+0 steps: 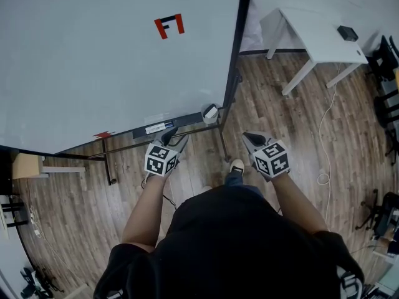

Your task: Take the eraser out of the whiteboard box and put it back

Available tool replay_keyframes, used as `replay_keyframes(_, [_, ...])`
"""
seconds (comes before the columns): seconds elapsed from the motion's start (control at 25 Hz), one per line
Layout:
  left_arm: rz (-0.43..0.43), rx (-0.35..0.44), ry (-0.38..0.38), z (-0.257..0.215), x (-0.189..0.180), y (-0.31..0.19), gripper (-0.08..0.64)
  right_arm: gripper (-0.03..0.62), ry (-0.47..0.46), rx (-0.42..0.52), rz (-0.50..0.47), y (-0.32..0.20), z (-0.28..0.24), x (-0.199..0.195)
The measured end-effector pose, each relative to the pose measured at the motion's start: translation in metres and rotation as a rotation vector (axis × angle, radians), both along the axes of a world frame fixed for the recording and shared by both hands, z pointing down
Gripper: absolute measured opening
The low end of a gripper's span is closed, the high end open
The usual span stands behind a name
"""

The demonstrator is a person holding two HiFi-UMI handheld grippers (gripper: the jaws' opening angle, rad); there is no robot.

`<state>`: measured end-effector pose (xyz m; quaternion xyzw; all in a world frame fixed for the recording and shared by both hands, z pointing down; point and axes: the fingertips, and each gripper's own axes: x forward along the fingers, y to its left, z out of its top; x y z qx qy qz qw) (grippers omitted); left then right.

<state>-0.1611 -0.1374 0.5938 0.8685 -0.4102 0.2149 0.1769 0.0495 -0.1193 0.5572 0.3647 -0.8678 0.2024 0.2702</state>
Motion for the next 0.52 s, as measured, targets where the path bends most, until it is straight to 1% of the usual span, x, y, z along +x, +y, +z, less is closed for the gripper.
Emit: replay_keyframes(0.52, [-0.009,-0.004,0.008,0.005,-0.013,0.02,0.192,-0.006,0.006,0.01,0.022,0.003,0.0,-0.003])
